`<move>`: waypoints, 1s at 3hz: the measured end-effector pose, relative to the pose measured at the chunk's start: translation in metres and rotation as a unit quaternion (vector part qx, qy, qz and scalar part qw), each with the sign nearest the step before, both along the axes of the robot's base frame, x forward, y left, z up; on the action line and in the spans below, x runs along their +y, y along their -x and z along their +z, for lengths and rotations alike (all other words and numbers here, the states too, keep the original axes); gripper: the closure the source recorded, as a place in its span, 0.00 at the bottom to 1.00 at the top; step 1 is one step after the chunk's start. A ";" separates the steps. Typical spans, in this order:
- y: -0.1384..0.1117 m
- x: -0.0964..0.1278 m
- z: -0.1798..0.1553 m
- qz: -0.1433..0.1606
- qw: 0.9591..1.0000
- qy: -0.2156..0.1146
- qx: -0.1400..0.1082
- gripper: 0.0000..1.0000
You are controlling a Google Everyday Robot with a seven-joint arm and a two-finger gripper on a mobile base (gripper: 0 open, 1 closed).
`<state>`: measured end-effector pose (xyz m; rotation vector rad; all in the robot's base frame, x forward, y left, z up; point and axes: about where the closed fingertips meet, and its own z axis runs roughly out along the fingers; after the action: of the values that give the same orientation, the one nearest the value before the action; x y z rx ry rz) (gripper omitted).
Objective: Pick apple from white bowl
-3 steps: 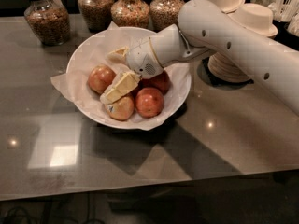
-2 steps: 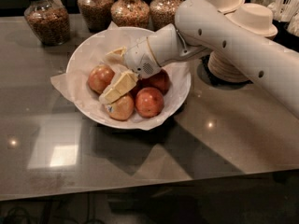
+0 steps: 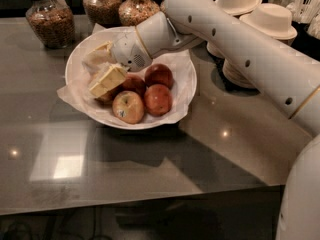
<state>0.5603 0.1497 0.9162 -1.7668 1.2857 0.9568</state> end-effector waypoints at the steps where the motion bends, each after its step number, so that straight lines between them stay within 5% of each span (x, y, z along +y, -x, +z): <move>1: 0.000 0.002 0.002 0.002 1.000 -0.001 -0.001 0.59; 2: 0.000 0.002 0.002 0.002 1.000 -0.001 -0.001 0.82; 3: 0.000 0.002 0.002 0.002 1.000 -0.001 -0.001 0.79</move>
Offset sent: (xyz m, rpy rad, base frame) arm -0.0002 0.0015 0.0018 0.0018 -0.0023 0.0041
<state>0.5600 0.1513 0.9179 -1.7694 1.2797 0.9578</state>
